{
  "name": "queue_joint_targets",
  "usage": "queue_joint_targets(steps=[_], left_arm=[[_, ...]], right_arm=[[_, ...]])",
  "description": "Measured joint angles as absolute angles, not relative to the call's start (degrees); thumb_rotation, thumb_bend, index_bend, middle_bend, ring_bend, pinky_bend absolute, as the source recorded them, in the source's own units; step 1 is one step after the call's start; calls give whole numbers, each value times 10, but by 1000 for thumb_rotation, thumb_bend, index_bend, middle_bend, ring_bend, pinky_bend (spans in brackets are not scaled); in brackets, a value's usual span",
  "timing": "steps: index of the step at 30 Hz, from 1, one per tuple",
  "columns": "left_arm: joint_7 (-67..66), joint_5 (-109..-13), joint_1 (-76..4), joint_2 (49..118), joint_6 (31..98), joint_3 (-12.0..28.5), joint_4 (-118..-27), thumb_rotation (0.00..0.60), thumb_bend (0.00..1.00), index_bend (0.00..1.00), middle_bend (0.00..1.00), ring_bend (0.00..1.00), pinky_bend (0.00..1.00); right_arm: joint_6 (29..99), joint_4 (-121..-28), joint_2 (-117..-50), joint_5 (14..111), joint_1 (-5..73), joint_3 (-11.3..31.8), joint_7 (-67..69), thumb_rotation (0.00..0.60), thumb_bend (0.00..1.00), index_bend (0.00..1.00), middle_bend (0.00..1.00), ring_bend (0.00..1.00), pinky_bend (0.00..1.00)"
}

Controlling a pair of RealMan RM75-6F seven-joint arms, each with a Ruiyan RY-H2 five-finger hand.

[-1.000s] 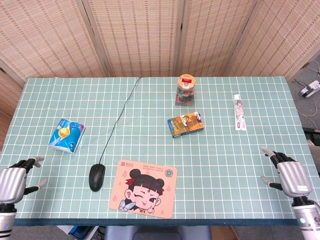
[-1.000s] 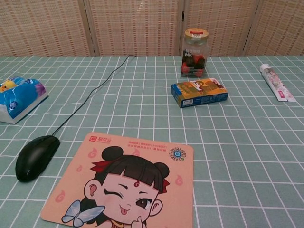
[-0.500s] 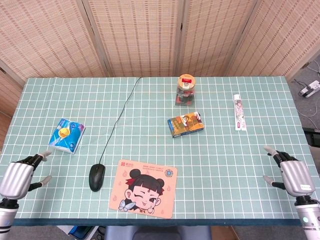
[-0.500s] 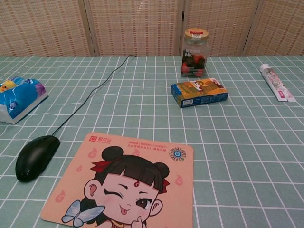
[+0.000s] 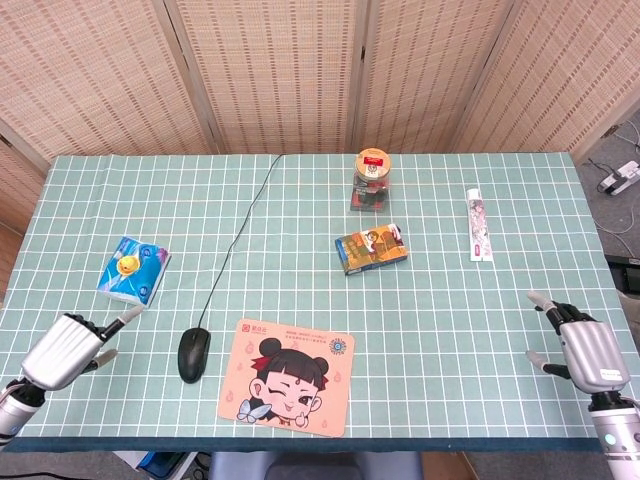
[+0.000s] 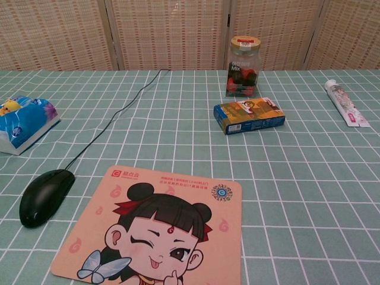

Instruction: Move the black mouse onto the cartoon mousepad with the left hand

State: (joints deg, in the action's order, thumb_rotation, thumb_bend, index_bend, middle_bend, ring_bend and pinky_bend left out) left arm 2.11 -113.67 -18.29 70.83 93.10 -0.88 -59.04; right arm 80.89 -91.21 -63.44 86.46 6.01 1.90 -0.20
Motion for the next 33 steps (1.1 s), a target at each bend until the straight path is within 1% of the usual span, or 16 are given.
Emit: queue_joint_targets(steps=[5,12,18,22,24,29,33], left_arm=[[-1,-1193,-219,732,959,-27,-535,600,135,195,944,1000,1000],[-43,-1233,-256,739,955,-49,-524,600,135,190,939,1000,1000],[-73,-1249,-278,735,918,-71,-534,600,135,174,934,1000,1000],[-95,-1250,-290,727,888,-81,-550,600,135,110,933,1000,1000],[-100,-1248,-293,723,876,-83,-557,600,135,94,933,1000,1000],[-138,-1239,-305,709,828,-88,-596,600,135,87,934,1000,1000],[-164,-1240,-317,704,811,-93,-614,600,135,102,933,1000,1000]], right_arm=[[811,-912,-632,864,59,20,2,600,122,175,313,299,477],[820,-915,-627,867,55,21,9,600,122,175,313,299,477],[829,-916,-622,869,51,21,18,600,122,176,313,299,478],[833,-916,-619,871,49,22,23,600,123,175,313,299,477],[835,-916,-619,872,48,22,24,600,122,175,313,299,477],[837,-916,-617,873,47,22,28,600,122,176,313,299,477],[840,-916,-615,874,46,22,32,600,123,180,313,299,477]])
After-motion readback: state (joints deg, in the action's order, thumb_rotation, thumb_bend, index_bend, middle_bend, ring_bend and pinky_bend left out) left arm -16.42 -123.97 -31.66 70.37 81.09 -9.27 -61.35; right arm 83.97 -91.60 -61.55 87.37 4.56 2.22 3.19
